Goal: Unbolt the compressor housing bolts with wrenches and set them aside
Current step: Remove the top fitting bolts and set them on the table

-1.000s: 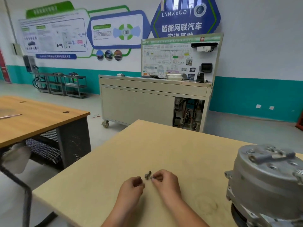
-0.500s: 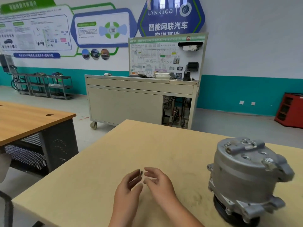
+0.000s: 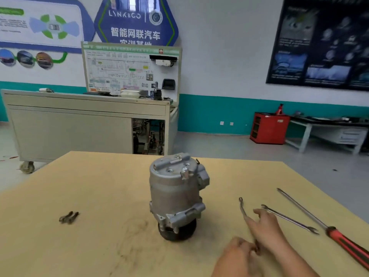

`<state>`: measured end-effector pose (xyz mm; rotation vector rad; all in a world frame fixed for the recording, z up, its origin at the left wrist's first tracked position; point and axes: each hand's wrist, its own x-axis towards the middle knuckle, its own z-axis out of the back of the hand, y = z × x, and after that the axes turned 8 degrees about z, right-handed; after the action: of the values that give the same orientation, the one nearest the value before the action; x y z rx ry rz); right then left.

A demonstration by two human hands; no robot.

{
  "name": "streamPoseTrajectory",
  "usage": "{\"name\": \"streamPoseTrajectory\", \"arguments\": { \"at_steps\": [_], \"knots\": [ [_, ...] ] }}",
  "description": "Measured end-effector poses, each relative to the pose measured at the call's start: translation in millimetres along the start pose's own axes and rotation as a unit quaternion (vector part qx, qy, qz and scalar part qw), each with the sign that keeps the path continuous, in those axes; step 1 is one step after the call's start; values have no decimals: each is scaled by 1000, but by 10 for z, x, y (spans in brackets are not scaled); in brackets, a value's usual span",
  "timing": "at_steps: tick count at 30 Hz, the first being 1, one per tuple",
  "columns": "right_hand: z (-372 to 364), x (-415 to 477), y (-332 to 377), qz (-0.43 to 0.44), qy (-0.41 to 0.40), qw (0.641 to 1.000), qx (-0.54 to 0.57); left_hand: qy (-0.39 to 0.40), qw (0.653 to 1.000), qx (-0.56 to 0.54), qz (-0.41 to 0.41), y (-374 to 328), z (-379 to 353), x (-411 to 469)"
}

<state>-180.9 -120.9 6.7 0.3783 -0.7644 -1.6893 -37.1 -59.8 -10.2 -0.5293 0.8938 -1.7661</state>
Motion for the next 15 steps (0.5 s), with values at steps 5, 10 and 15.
{"name": "streamPoseTrajectory", "arguments": {
  "at_steps": [5,10,15],
  "knots": [
    [-53,288,-56,13,70,988,-140,-103,977,179,47,-239,-285,404],
    [49,112,78,31,48,998,8,-145,989,-7,11,-296,-243,350],
    [316,-571,279,101,-13,936,337,-105,968,-224,-50,-261,-17,-142]
  ]
}}
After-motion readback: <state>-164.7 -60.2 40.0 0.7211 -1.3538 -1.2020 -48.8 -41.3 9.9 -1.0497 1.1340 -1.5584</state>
